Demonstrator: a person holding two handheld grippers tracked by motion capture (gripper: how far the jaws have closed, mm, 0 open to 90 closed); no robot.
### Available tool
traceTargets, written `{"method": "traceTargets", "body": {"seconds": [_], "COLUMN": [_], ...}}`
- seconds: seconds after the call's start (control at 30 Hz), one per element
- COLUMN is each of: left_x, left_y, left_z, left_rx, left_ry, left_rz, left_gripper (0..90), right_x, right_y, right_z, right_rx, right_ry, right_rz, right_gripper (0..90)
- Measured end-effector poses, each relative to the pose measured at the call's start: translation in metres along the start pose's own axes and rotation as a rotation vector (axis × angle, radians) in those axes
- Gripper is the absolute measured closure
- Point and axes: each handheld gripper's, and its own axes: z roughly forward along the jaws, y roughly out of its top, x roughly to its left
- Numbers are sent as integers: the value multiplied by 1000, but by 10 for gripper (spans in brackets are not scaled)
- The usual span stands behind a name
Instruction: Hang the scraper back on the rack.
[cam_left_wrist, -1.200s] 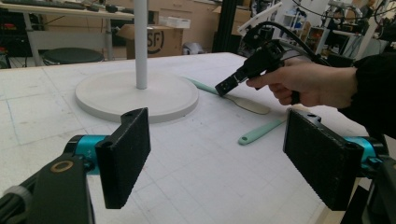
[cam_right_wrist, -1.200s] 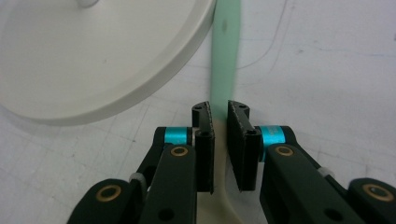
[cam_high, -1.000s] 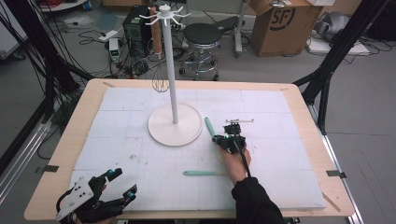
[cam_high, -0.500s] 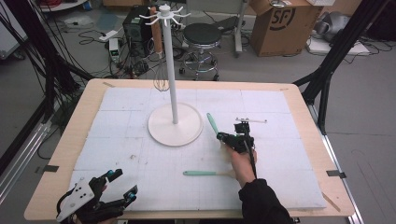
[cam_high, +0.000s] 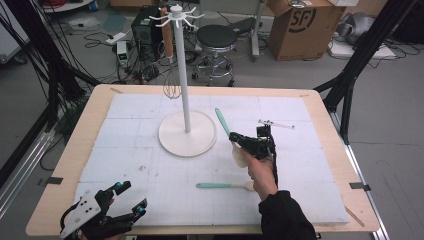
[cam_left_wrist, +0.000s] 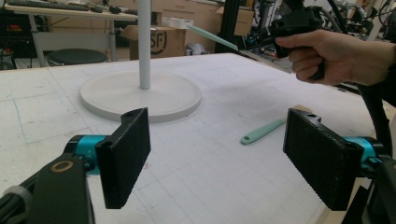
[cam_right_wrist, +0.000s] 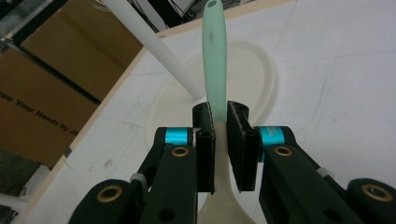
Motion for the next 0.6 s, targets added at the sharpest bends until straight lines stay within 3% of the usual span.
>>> {"method": "traceTargets", "body": {"seconds": [0.37,0.6], "left_x": [1,0], "left_y": [0,0], "left_z": [0,0], "left_rx": [1,0], "left_ry": [3,2], "left_rz": [1,3], "left_gripper": [237,237], "right_x": [9,22], "right_y": [10,27], "right_z": [-8,-19], "right_rx": [-56,-128], "right_ry": [70,119], "right_rz": [19,-11], "right_gripper": [823,823]}}
